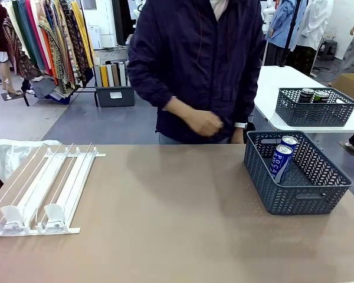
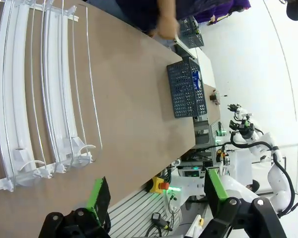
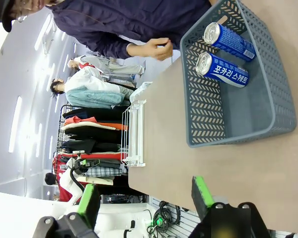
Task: Retrieve and store the cans from the dispenser.
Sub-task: Pick up one can from the Automatic Can Dispenser and place it in the middle of the table.
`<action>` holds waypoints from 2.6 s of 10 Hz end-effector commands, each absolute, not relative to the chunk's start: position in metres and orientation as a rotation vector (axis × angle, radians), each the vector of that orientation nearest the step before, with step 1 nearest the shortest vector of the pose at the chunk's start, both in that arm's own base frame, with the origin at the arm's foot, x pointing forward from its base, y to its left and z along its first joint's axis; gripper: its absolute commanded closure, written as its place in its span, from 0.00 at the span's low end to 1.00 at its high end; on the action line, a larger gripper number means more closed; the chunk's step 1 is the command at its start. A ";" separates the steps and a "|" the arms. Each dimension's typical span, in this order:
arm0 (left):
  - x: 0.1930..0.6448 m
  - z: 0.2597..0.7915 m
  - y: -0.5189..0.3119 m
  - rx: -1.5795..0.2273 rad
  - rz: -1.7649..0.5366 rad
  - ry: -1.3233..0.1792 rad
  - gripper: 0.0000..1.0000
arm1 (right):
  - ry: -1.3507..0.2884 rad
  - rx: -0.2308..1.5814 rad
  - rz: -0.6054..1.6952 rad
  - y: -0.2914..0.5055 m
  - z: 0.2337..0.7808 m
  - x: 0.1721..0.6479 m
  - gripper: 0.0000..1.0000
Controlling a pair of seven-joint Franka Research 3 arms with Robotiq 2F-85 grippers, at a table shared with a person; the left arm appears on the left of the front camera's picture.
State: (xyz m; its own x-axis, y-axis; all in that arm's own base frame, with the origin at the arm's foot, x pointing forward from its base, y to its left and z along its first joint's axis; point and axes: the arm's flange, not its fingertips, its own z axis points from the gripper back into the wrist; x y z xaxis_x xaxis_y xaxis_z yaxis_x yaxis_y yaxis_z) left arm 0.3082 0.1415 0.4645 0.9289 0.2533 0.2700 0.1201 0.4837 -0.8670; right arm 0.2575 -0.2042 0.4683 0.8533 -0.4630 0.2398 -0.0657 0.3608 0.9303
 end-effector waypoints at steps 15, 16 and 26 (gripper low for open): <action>0.307 0.465 0.144 -1.066 0.062 -0.389 0.00 | -0.533 1.194 -0.254 -0.205 0.469 0.258 0.00; 0.307 0.465 0.144 -1.066 0.062 -0.389 0.00 | -0.533 1.194 -0.254 -0.205 0.469 0.258 0.00; 0.307 0.465 0.144 -1.066 0.062 -0.389 0.00 | -0.533 1.194 -0.254 -0.205 0.469 0.258 0.00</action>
